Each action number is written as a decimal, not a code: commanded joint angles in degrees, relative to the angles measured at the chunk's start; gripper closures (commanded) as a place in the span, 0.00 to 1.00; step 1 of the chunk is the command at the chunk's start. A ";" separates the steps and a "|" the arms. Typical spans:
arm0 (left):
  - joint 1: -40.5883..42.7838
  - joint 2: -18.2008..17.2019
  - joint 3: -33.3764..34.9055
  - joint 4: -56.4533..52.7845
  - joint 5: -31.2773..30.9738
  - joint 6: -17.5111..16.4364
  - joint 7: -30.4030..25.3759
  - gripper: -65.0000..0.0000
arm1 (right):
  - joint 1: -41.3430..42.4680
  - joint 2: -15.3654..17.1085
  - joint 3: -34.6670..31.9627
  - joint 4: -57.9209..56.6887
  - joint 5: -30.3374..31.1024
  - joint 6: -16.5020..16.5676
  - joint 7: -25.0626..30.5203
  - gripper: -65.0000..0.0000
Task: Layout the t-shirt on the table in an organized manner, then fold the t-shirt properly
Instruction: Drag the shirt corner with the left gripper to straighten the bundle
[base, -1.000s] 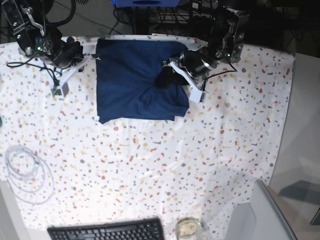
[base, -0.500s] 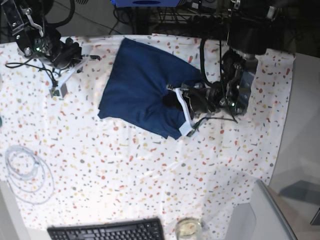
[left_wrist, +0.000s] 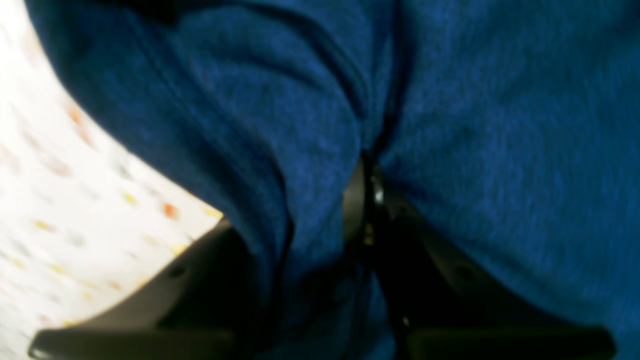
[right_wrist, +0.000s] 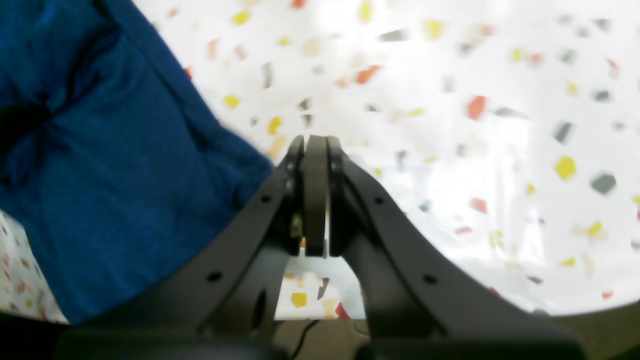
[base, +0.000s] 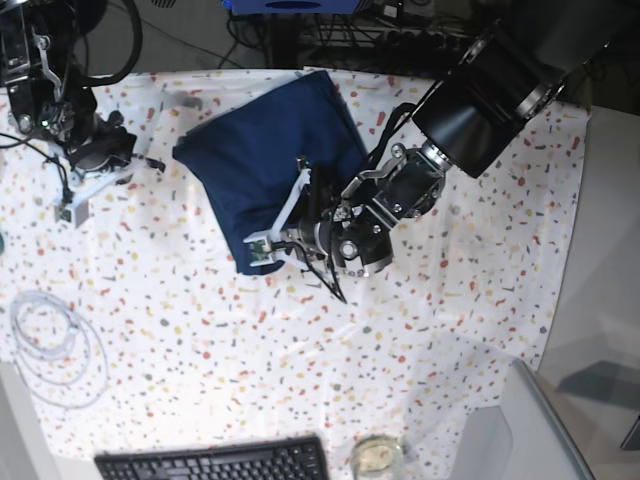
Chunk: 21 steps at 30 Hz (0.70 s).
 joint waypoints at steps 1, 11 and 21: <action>-1.21 1.23 0.43 0.75 2.46 -0.20 -2.20 1.00 | -0.41 0.48 1.06 0.84 0.23 0.18 0.57 1.00; -1.21 6.51 5.00 -4.35 18.28 -0.20 -11.08 1.00 | -2.69 0.39 1.86 0.31 0.23 0.18 0.74 1.00; -1.21 9.14 4.82 -8.66 22.15 -0.20 -15.65 1.00 | -2.96 0.39 1.86 -2.41 0.23 0.18 0.83 1.00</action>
